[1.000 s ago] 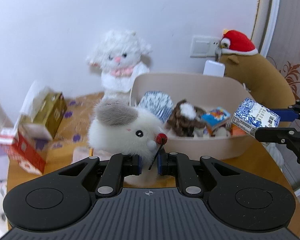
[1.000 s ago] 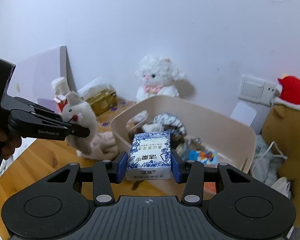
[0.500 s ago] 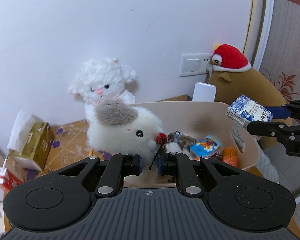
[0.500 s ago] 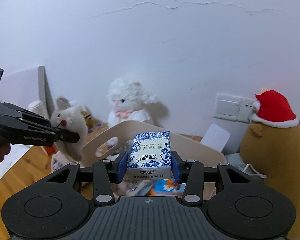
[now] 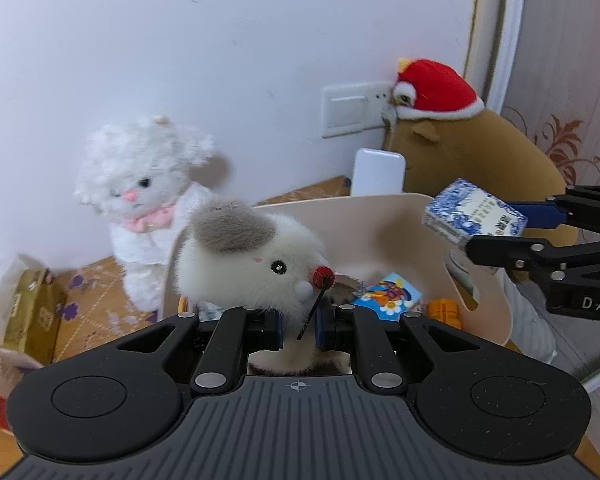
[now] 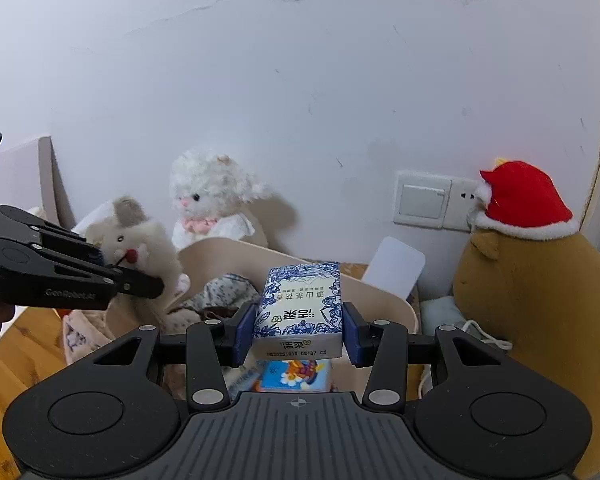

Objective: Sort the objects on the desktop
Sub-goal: 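Carry plush mouse with left tool while right tool carries tissue pack to basket, then open left tool dropping mouse into basket while right tool releases tissue pack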

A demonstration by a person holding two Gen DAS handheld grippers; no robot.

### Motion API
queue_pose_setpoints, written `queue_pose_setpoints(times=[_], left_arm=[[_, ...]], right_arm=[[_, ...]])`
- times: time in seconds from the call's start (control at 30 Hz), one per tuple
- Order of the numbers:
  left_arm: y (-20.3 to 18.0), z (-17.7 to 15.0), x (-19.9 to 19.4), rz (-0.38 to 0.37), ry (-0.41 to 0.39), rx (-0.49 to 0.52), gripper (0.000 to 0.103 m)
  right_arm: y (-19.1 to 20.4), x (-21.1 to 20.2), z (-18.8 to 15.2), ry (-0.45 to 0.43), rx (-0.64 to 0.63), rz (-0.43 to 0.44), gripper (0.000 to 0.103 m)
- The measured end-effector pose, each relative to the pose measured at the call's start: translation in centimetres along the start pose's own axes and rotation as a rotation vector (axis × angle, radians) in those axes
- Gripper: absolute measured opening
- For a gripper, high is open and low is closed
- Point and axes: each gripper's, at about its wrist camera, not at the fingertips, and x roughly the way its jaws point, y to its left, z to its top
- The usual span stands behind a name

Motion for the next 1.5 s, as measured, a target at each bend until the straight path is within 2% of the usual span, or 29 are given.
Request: queue_pose_setpoints(times=[0.17, 0.37, 0.77, 0.8, 0.83, 0.87, 0.9, 0.93, 1.0, 1.13, 1.3, 1.37, 1.5], left_arm=[[-1.3, 0.4, 2.4, -0.012, 0.045, 0.037, 0.014], [-1.4, 0.4, 4.7, -0.020, 0.108, 0.017, 0.014], [-0.8, 0.8, 6.0, 0.021, 0.146, 0.005, 0.015], [-0.6, 0.8, 5.9, 0.021, 0.149, -0.005, 0.020], [-0.5, 0.7, 5.8, 0.019, 0.153, -0.011, 0.036], [-0.4, 0.7, 5.7, 0.019, 0.159, -0.011, 0.047], [-0.4, 0.6, 5.6, 0.030, 0.159, -0.005, 0.066], [-0.4, 0.5, 5.3, 0.051, 0.146, 0.007, 0.073], [-0.5, 0.3, 4.8, 0.070, 0.128, 0.027, 0.075], [-0.3, 0.1, 4.4, 0.042, 0.153, 0.023, 0.077], [0.4, -0.4, 3.0, 0.044, 0.128, 0.003, 0.080], [0.8, -0.5, 2.4, 0.050, 0.118, -0.007, 0.080], [1.9, -0.8, 1.3, 0.066, 0.108, -0.018, 0.080]], right_arm=[[-0.5, 1.3, -0.4, 0.030, 0.000, -0.010, 0.043], [-0.5, 3.5, -1.0, 0.085, -0.016, -0.024, 0.043], [0.3, 6.4, -1.9, 0.180, -0.047, -0.031, 0.044], [0.3, 6.4, -2.0, 0.180, -0.046, -0.035, 0.043], [0.4, 6.4, -2.1, 0.182, -0.043, -0.035, 0.045], [0.5, 6.3, -2.2, 0.183, -0.039, -0.035, 0.053], [0.6, 6.2, -2.3, 0.180, -0.035, -0.038, 0.054], [0.7, 6.1, -2.3, 0.177, -0.033, -0.039, 0.055], [1.1, 5.9, -2.4, 0.175, -0.040, -0.044, 0.060], [1.6, 5.4, -2.4, 0.165, -0.041, -0.062, 0.074], [2.2, 4.6, -2.0, 0.149, -0.014, -0.064, 0.085], [2.7, 4.2, -1.9, 0.142, 0.004, -0.067, 0.095], [4.1, 3.6, -2.0, 0.127, -0.005, -0.060, 0.103]])
